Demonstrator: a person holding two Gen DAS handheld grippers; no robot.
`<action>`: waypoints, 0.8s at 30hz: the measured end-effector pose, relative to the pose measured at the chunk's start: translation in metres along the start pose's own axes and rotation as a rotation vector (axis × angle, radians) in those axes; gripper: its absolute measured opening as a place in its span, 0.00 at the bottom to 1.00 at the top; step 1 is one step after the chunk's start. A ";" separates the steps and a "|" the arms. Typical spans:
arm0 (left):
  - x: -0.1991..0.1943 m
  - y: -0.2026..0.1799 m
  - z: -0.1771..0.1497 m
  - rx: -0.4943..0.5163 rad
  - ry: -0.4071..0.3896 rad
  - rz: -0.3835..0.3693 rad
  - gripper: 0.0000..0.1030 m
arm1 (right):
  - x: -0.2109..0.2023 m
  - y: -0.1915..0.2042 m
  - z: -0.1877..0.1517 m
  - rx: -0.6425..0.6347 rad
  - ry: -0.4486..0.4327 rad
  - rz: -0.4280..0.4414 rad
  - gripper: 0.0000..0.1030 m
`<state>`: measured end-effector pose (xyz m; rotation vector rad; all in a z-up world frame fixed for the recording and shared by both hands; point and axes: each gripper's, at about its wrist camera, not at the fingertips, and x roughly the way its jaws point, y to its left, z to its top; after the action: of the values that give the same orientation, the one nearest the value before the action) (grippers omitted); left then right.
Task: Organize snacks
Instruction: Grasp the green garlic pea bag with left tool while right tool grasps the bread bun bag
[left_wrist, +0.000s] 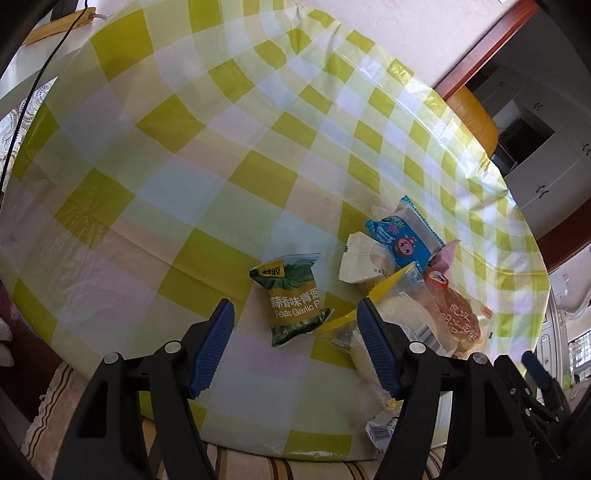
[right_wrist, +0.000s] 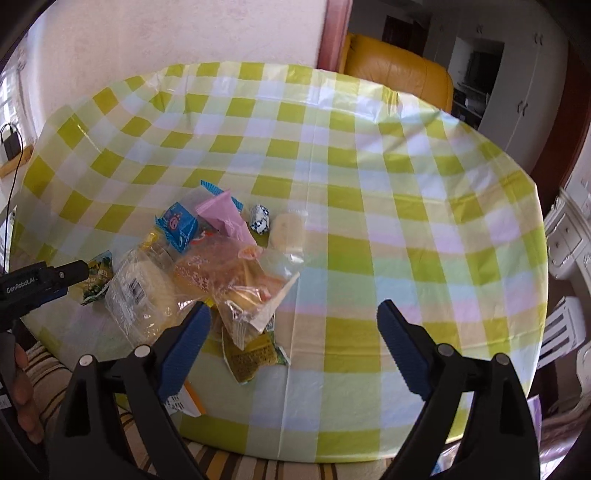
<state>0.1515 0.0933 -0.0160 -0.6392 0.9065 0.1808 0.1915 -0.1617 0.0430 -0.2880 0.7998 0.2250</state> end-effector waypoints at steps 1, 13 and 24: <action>0.004 -0.001 0.001 0.004 0.008 0.007 0.65 | 0.001 0.006 0.005 -0.053 -0.007 -0.007 0.93; 0.027 -0.014 0.003 0.085 0.037 0.094 0.63 | 0.065 0.036 0.032 -0.358 0.142 0.071 0.93; 0.033 -0.021 0.001 0.139 0.032 0.098 0.37 | 0.094 0.047 0.034 -0.297 0.238 0.229 0.55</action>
<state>0.1812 0.0732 -0.0313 -0.4701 0.9732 0.1940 0.2632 -0.0977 -0.0114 -0.5101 1.0374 0.5341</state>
